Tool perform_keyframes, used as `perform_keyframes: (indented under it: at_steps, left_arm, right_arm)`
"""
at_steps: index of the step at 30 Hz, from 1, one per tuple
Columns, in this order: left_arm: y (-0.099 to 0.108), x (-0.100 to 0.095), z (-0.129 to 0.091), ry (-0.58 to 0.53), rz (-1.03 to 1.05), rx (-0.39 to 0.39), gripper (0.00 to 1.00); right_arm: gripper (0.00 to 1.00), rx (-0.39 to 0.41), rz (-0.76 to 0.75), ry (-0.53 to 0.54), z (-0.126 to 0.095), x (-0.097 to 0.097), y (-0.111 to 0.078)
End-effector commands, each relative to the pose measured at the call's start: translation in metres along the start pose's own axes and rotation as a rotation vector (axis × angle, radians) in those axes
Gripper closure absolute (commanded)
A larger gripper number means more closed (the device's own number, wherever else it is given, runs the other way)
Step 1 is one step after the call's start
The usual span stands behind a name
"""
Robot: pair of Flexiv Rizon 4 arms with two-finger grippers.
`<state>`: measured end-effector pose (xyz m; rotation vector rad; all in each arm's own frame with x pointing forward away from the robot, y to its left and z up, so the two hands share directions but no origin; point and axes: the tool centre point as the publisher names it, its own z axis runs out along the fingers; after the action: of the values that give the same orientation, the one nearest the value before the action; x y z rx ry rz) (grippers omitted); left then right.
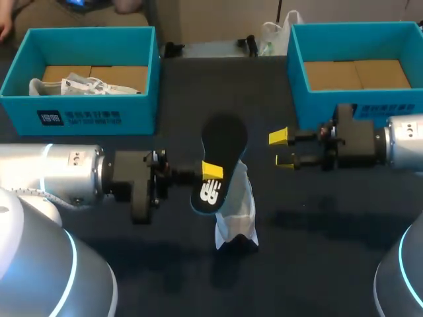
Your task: Take the shoe out of the shoebox, open the shoe tongue, remove and reinsert the insole, then place the shoe into the shoebox
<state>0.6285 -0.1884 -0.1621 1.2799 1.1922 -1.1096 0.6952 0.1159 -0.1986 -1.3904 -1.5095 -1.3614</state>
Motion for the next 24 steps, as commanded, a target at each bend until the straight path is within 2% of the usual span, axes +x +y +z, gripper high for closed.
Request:
perform_keyframes:
  at_steps: [1,15,24]
  left_arm:
    - [0.003,0.008,0.005,-0.009,0.012,0.002,1.0]
    - [0.013,0.024,0.018,-0.042,0.097,-0.01,1.0]
    - [0.008,0.03,0.035,-0.07,0.111,-0.012,1.0]
  right_arm:
    - [0.0,0.02,0.003,0.007,0.005,0.001,0.001]
    - [0.0,0.069,0.036,0.058,0.021,0.003,0.003]
    - [0.0,0.09,0.032,0.07,0.027,0.009,0.004]
